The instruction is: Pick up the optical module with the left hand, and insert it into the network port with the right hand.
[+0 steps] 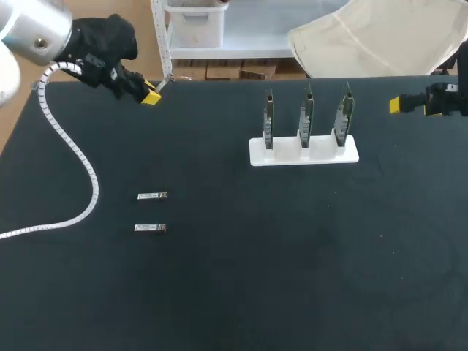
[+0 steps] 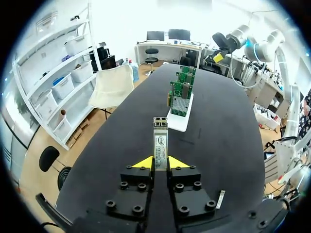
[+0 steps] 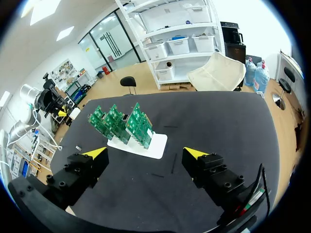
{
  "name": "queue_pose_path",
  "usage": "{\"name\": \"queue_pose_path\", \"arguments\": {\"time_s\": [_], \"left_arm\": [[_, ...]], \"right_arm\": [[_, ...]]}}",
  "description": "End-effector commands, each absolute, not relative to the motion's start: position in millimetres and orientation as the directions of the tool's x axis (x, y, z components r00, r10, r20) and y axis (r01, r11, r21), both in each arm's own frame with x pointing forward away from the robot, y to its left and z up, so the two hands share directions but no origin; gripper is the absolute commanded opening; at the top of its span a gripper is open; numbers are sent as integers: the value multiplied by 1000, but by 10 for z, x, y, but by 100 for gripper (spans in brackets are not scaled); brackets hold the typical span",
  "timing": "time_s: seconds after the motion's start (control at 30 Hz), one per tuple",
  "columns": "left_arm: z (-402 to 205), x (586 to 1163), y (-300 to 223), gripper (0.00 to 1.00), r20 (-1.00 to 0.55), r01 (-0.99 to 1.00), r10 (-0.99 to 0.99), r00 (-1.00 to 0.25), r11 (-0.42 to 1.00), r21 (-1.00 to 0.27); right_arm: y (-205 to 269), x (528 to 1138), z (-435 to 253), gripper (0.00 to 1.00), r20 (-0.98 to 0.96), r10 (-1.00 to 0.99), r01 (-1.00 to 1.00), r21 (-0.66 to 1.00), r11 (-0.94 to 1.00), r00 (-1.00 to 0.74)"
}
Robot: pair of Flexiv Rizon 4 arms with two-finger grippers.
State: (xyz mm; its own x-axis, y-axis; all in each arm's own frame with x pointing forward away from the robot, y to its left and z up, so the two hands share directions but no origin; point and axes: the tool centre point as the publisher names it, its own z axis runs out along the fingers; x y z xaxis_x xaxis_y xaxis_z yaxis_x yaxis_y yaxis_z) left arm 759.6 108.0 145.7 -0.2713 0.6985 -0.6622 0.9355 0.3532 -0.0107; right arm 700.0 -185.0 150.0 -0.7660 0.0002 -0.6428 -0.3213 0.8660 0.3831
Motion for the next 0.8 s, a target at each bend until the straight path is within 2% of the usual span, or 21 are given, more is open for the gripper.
{"name": "queue_pose_path", "arguments": {"time_s": [0.03,0.33,0.47,0.8], "left_arm": [[1489,7567,924,0,-709,941,664,-237,340,4],[1861,7801,330,0,-843,962,529,-94,266,59],[1964,7824,113,0,-879,980,475,-38,192,61],[2000,7824,-291,0,-927,997,375,13,69,42]], "right_arm": [[-1851,7000,1500,100,-643,0,-321,383,866,-766],[-1851,7000,1500,100,-643,0,-321,383,866,-766],[-1851,7000,1500,100,-643,0,-321,383,866,-766],[-1851,7000,1500,100,-643,0,-321,383,866,-766]]}}
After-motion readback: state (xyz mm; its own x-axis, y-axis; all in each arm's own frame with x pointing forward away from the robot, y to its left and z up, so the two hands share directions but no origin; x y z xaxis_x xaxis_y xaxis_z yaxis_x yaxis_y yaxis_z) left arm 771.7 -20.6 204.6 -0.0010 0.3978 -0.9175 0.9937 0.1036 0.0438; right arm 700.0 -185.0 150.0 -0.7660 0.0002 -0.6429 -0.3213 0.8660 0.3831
